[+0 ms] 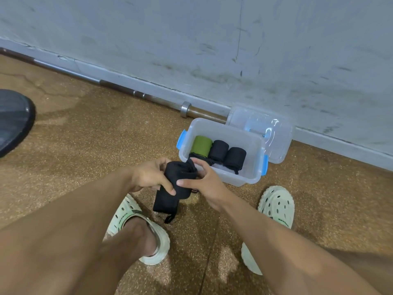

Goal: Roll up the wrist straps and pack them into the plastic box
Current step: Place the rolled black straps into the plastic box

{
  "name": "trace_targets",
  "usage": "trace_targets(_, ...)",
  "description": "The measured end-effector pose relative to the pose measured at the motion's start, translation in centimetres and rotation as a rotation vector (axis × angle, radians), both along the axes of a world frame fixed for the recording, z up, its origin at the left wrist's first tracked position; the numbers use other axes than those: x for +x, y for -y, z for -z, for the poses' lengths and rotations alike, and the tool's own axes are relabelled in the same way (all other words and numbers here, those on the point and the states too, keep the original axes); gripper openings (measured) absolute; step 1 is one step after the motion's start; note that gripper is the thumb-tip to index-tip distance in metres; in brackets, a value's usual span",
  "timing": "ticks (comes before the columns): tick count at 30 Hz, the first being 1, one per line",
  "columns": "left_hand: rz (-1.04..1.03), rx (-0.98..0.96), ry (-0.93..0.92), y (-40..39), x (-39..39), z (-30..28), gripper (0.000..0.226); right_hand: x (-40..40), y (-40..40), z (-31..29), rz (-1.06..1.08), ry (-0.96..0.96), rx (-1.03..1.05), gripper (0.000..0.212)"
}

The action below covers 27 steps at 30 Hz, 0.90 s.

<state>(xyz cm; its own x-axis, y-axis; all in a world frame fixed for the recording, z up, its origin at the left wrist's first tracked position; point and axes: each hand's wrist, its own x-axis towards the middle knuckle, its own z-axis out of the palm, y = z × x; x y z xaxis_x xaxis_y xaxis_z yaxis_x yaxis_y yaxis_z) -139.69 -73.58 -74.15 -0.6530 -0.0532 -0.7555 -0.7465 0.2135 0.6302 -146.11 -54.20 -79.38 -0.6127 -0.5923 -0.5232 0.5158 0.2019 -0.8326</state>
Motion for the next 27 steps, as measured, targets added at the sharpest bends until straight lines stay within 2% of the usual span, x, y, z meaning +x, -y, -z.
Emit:
trace_targets(5, -0.127, 0.025, -0.135, -0.8, -2.1, -1.9, 0.070, -2.5, 0.2, -2.0, 0.090, -0.117, 0.002, 0.092)
trace_targets(8, -0.172, 0.024, -0.185, -2.1, -3.8, -2.0, 0.072, -5.1, -0.2, -3.2, 0.094, -0.178, 0.025, 0.086)
trace_targets(12, -0.064, -0.250, -0.278, -4.5, -6.3, -1.7, 0.083, -9.2, -1.3, -3.8, 0.136, -0.262, 0.146, 0.081)
trace_targets(15, 0.192, -0.576, -0.268, -5.0, -6.8, -0.7, 0.087, -12.4, -2.8, -3.2, 0.137, -0.423, 0.335, 0.083)
trace_targets(17, 0.328, -0.700, -0.196, -4.6, -6.3, 0.3, 0.083, -14.1, -3.8, -2.0, -0.017, -0.573, 0.515, 0.086)
trace_targets(19, 0.359, -0.740, -0.121, -4.0, -5.7, 1.2, 0.079, -14.8, -4.2, -0.4, -0.240, -0.660, 0.653, 0.090)
trace_targets(23, 0.326, -0.714, -0.098, -3.1, -5.2, 1.7, 0.079, -14.8, -3.1, 2.5, -0.543, -0.709, 0.760, 0.098)
trace_targets(27, 0.341, -0.716, -0.040, -2.9, -5.0, 2.0, 0.082, -14.9, -2.0, 4.6, -0.686, -0.682, 0.827, 0.090)
